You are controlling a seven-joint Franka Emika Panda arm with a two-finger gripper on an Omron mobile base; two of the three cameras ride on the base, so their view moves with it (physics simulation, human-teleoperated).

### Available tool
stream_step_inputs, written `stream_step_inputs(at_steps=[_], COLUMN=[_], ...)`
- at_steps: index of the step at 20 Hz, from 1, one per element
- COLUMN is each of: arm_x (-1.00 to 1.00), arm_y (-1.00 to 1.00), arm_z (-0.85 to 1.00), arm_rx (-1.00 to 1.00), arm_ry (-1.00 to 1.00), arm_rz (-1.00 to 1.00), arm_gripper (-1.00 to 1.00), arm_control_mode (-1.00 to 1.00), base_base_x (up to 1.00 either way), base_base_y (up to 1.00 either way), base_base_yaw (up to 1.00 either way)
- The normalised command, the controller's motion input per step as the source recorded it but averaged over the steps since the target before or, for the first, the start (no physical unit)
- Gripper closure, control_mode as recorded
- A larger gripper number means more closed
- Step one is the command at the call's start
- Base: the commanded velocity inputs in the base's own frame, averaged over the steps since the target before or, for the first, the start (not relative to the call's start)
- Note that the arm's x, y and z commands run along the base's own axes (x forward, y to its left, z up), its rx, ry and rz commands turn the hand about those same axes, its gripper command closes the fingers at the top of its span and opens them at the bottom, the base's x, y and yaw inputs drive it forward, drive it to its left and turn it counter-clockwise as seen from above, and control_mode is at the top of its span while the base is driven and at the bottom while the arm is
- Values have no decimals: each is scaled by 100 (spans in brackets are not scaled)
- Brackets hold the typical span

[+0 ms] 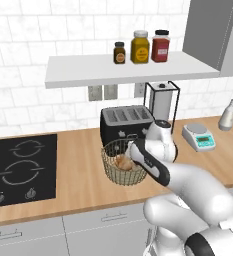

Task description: Open the cabinet, pick up the bread from the cabinet and place it in the basket. Then move the basket to the dining counter.

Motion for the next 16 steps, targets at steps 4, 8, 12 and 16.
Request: stream_step_inputs(at_steps=[4,8,12,16], arm_x=[-15,12,5,-47], arm_y=[6,-4,0,-23], arm_z=[-13,15,72,100], arm_rx=[13,5,0,-4], arm_ry=[0,-1,-12,-15], arm_rz=[-19,-12,-10,-2], arm_gripper=[100,100,100,100], arm_control_mode=[-100,-100,-100,-100], base_base_x=[0,0,0,0], base_base_y=[0,0,0,0], base_base_yaw=[0,0,0,0])
